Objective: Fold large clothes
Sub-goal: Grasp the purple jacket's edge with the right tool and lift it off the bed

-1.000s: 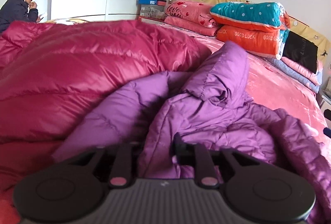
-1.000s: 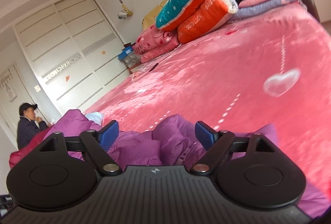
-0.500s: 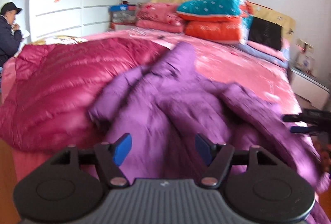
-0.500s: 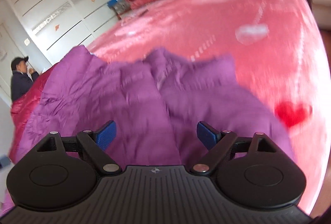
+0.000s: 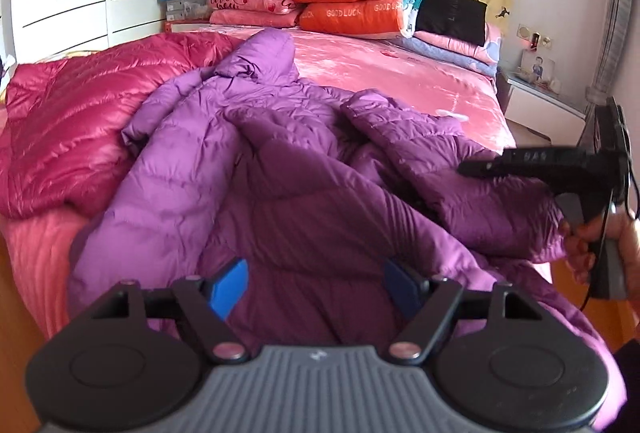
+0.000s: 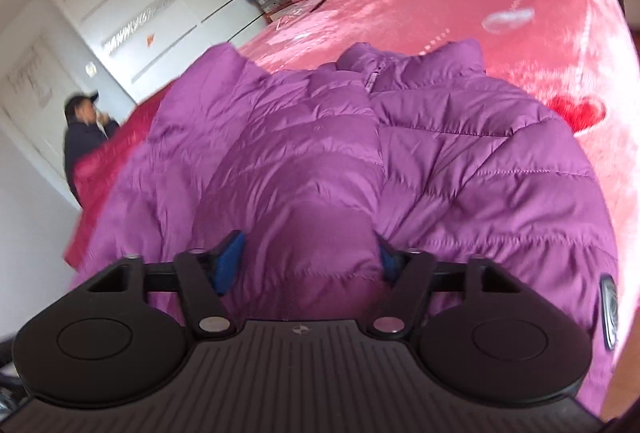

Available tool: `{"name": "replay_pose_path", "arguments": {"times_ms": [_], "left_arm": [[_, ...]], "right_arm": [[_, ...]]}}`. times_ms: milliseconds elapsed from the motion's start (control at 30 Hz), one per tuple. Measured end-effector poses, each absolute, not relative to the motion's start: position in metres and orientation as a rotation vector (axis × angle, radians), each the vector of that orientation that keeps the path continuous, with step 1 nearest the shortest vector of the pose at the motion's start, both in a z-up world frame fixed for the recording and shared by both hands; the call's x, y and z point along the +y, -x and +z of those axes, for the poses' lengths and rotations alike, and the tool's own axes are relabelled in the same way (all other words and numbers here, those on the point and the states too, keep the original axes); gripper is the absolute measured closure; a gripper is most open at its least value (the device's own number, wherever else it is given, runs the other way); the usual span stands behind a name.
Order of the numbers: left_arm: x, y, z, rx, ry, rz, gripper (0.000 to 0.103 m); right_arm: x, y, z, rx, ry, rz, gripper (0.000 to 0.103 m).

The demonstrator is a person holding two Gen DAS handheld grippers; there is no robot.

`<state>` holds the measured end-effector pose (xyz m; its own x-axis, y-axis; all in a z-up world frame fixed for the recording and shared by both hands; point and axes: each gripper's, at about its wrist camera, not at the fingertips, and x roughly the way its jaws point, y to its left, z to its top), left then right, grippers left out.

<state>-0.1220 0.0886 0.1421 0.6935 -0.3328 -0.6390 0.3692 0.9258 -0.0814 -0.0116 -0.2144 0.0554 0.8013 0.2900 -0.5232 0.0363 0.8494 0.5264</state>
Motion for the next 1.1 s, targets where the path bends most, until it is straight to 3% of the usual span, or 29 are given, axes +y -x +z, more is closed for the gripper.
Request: {"name": "replay_pose_path", "arguments": {"times_ms": [33,133,267,833,933,1100], "left_arm": [[0.090,0.125,0.143,0.703,-0.047,-0.394,0.027],[0.095,0.133,0.149,0.697,-0.012,-0.408,0.026],[0.095,0.151,0.153,0.686,0.004,-0.436,0.025],[0.064,0.197,0.141,0.720,-0.050,-0.644,0.022],[0.058,0.203,0.133,0.740,-0.080,-0.667,0.013],[0.051,0.212,0.125,0.761,-0.138,-0.696,0.012]], "right_arm": [[-0.210,0.016,0.056,0.628,-0.522,0.129,0.048],[-0.199,0.030,0.059,0.606,-0.457,0.091,0.065],[-0.196,0.050,0.069,0.540,-0.411,0.031,0.076],[-0.302,0.177,0.074,0.200,-0.681,-0.527,0.079],[-0.326,0.199,0.065,0.153,-0.734,-0.629,0.079],[-0.357,0.224,0.045,0.105,-0.824,-0.753,0.079]]}}
